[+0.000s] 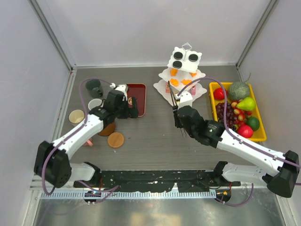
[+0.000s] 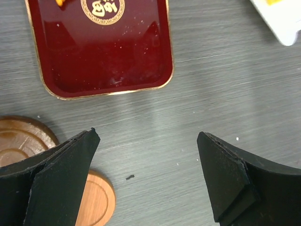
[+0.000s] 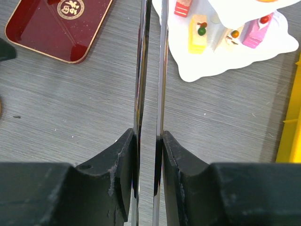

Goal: Serve the afternoon tea
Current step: Move the tray at the center of the board.

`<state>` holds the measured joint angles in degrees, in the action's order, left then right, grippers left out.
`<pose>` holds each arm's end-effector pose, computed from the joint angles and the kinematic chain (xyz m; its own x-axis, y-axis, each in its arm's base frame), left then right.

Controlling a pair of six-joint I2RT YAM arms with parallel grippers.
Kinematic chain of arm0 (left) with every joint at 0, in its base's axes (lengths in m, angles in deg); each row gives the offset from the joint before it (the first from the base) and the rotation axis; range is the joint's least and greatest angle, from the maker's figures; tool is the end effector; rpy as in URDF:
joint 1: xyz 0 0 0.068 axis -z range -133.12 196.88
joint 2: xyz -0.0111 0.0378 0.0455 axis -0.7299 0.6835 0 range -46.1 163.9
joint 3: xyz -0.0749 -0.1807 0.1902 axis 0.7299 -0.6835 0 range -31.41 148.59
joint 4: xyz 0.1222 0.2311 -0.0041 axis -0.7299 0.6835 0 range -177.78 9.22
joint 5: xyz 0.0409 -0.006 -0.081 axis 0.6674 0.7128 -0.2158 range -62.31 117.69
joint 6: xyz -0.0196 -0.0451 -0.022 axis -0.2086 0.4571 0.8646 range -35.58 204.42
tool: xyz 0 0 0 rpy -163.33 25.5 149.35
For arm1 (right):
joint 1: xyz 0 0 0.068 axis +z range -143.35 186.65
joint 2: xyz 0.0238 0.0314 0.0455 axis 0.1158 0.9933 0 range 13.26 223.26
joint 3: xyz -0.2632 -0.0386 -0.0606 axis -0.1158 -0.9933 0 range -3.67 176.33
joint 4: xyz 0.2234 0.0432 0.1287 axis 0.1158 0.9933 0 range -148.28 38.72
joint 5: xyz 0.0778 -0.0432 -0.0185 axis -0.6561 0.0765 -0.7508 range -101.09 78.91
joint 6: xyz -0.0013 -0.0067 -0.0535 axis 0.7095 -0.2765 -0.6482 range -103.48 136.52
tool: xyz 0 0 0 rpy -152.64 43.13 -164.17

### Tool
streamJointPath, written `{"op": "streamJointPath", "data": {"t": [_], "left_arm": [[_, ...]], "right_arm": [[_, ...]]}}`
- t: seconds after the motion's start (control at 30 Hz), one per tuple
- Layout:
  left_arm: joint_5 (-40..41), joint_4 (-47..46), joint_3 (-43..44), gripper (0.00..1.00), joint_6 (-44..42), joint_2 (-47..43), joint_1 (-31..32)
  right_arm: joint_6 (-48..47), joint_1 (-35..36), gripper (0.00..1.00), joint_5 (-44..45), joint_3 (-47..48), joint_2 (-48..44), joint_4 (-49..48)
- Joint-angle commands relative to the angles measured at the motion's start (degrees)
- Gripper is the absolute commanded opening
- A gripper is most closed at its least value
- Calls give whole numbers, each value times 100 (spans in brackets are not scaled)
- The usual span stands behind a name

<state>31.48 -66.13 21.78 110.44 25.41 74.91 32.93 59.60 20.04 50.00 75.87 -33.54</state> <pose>0.2408 -0.1256 0.2735 -0.6957 -0.1257 -0.7073 0.1323 0.9453 -0.2982 0.1573 0.1779 0.3111 -0.4402 -0.1818 -0.8793 -0.3122 0.9492 -0.0399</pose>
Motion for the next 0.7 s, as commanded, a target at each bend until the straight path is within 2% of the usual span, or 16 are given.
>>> {"op": "streamJointPath", "data": {"t": [0.0,0.17,0.33,0.43,0.67], "left_arm": [[157,-609,490,99,-27,810,9],[-10,-557,1114,99,-255,1953,9],[-186,-855,1378,99,-378,2587,9],[-361,-576,1632,99,-387,2947,9],[-1169,-688,1186,99,-10,3063,150]], "right_arm": [[21,40,33,358,-198,-468,-337],[-23,49,32,349,-366,-715,-293],[-58,40,32,262,-515,-934,-320],[-67,49,32,270,-533,-1022,-311],[-234,40,32,16,-577,-1128,-548]]}}
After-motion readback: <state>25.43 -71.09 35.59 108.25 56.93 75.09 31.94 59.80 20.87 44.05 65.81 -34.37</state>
